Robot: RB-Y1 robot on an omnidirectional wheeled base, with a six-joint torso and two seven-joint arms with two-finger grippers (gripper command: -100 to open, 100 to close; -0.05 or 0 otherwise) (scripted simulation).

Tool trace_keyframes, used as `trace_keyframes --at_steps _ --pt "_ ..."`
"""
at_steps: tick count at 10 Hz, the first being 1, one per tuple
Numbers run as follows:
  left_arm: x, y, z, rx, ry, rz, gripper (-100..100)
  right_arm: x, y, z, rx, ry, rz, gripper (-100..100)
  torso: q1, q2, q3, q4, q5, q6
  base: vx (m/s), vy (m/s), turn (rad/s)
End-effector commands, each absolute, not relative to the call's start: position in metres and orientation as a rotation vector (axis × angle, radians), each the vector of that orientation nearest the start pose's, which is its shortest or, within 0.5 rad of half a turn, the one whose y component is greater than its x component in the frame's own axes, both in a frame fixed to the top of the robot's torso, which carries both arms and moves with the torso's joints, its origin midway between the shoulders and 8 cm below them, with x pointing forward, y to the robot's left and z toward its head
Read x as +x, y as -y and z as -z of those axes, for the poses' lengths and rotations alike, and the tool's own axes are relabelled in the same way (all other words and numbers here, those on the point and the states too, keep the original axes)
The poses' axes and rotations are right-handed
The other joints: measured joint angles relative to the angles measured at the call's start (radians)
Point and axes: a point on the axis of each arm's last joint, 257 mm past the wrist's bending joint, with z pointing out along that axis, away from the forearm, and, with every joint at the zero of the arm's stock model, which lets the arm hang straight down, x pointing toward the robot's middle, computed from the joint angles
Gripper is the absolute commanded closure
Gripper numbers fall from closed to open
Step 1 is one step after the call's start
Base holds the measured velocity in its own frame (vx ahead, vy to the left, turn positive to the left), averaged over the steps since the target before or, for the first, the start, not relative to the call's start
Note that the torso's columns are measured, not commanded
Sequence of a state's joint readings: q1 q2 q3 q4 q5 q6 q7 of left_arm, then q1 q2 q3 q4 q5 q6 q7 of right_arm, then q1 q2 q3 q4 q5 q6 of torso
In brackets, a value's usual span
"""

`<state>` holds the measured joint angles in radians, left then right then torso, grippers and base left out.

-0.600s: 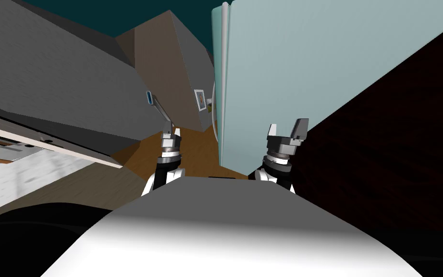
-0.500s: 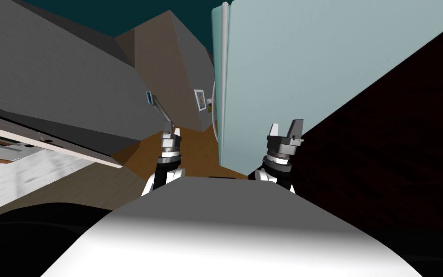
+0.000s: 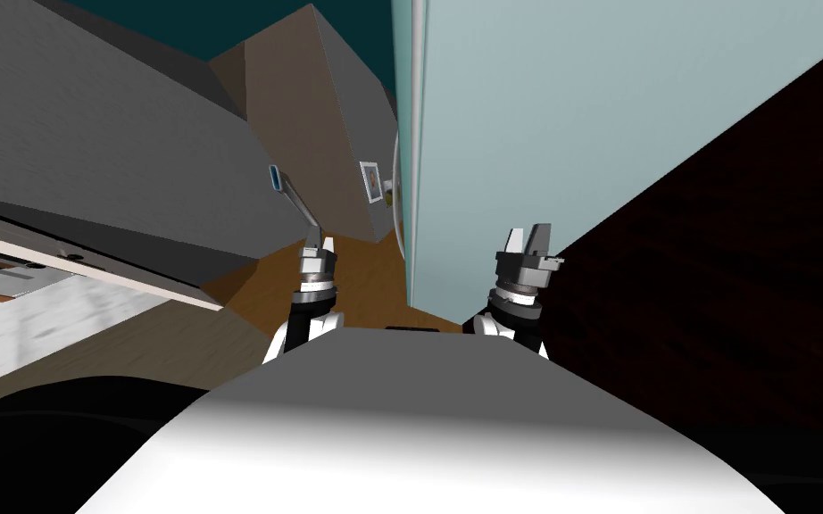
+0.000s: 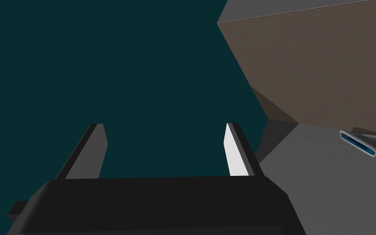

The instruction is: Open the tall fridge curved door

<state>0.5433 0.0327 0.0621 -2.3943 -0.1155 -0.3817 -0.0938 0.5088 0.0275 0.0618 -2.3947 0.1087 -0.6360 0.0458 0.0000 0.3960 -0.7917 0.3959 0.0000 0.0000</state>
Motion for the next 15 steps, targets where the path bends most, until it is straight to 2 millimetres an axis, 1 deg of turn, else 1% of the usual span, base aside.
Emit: trace_keyframes --at_steps 1,3,4,5,6,11,15 --pt "0.337 -0.287 -0.039 -0.551 -0.747 1.047 0 0.295 0.241 -0.092 0.407 -0.489 -1.294 0 0.0 0.074 -0.147 0.074 0.0 0.0 0.0 0.0 0.0" --pt "0.337 -0.287 -0.039 -0.551 -0.747 1.047 0 0.295 0.241 -0.092 0.407 -0.489 -1.294 0 0.0 0.222 -0.443 0.221 0.0 0.0 0.0 0.0 0.0" --pt "0.337 -0.287 -0.039 -0.551 -0.747 1.047 0 0.297 0.235 -0.088 0.376 -0.535 -1.284 -100 0.0 0.295 -0.59 0.295 0.0 0.0 0.022 0.024 -0.025" --pt "0.337 -0.287 -0.039 -0.552 -0.748 1.047 0 0.299 0.232 -0.085 0.352 -0.571 -1.272 -100 0.001 0.328 -0.66 0.328 0.0 0.0 0.033 0.049 -0.052" --pt "0.337 -0.287 -0.039 -0.552 -0.748 1.047 0 0.301 0.229 -0.08 0.327 -0.61 -1.254 -100 0.002 0.337 -0.68 0.338 0.001 0.0 0.033 0.068 -0.051" --pt "0.337 -0.287 -0.039 -0.552 -0.748 1.047 0 0.317 0.223 -0.048 0.174 -0.835 -1.082 -100 0.0 0.342 -0.684 0.342 0.0 0.0 0.073 0.133 -0.094" --pt "0.337 -0.287 -0.039 -0.552 -0.747 1.047 0 0.331 0.232 -0.016 0.018 -1.015 -0.868 -100 0.003 0.342 -0.684 0.342 0.001 0.0 0.1 0.199 -0.135"
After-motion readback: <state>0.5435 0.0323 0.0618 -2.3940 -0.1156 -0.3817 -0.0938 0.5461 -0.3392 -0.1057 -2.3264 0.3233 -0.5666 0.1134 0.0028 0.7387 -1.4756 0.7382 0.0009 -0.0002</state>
